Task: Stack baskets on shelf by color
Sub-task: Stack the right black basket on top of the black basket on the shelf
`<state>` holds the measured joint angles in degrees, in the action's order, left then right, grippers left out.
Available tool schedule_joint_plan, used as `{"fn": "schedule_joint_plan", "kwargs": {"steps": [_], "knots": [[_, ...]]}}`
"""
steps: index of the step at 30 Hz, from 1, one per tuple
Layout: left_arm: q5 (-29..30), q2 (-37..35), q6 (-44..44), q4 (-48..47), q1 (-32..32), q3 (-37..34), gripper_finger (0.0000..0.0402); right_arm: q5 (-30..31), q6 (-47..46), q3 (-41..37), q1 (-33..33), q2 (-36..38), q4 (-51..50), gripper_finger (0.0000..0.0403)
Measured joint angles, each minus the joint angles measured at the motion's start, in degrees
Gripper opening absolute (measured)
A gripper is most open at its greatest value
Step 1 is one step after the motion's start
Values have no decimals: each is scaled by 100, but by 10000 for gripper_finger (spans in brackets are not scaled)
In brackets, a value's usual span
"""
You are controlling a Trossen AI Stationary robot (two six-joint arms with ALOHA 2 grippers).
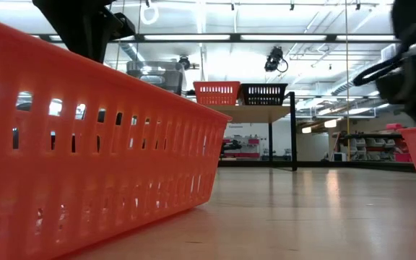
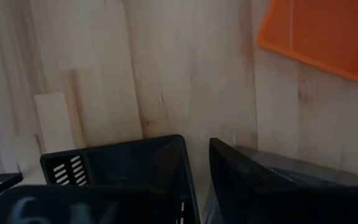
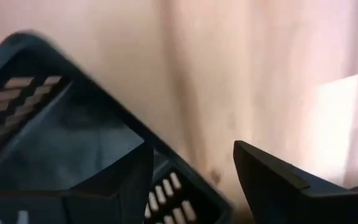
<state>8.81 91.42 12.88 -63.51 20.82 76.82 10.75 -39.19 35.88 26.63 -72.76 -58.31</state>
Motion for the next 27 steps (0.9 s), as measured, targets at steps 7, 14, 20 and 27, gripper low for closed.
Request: {"fn": "schedule_joint_plan", "kwargs": {"steps": [7, 14, 20, 27], "knots": [[58, 0, -7, 97, -2, 0, 85, 1711, -111, 278, -951, -409, 591, 229], [58, 1, -9, 98, 7, 0, 90, 2425, 810, 884, -1933, -494, 1578, 228], [58, 2, -20, 107, 7, 0, 83, 1500, 1919, 1633, -2179, -480, 1211, 228], [58, 2, -17, 116, 7, 0, 89, -868, 1944, 1853, -1699, -499, -144, 228]]}}
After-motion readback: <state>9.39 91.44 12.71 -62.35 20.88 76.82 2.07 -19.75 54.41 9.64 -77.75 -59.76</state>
